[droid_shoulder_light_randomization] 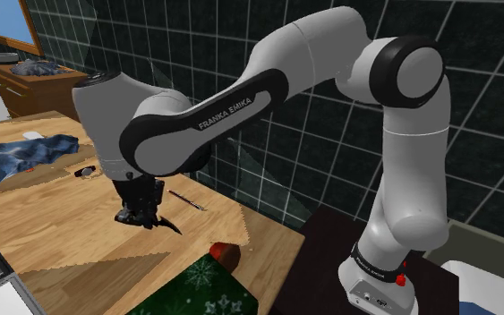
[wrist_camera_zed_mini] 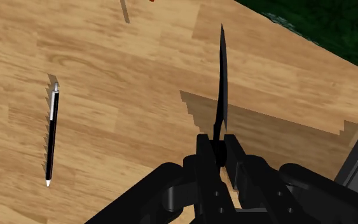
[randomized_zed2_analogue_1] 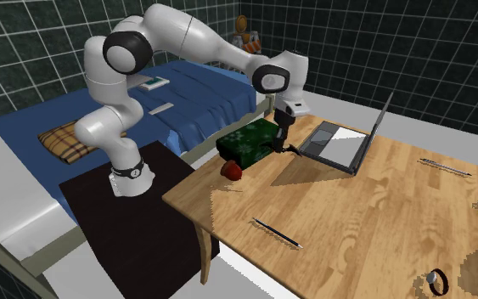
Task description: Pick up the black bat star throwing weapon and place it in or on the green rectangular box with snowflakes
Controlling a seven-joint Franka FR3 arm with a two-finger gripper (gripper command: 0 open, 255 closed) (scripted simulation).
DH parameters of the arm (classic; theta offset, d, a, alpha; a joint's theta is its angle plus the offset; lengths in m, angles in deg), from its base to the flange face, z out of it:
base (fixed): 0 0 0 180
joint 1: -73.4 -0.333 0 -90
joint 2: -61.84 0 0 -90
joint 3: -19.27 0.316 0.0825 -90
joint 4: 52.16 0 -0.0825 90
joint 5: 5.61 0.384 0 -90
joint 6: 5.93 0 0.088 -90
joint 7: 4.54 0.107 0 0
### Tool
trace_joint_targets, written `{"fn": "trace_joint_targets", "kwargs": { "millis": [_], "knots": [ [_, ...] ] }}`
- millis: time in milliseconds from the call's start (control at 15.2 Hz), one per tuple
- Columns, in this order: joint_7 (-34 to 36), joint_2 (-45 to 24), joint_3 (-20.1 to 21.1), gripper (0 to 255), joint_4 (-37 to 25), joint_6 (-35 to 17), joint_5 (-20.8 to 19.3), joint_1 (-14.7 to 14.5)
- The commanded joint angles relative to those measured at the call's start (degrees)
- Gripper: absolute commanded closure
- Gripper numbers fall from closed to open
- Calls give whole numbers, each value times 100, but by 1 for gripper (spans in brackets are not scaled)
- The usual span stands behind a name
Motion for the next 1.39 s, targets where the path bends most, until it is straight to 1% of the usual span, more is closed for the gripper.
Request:
{"fn": "trace_joint_targets", "kwargs": {
  "millis": [0, 198, 462, 858, 1320],
  "knots": [
    [-40, 73, 17, 255, -74, 137, 48, 13],
    [-75, 129, 31, 255, -175, 284, 88, 19],
    [296, 520, 228, 255, 370, 129, 258, -147],
    [888, 967, 543, 255, 963, -19, 502, -464],
    [1671, 1253, 939, 255, 1339, -90, 712, -916]
  ]
}}
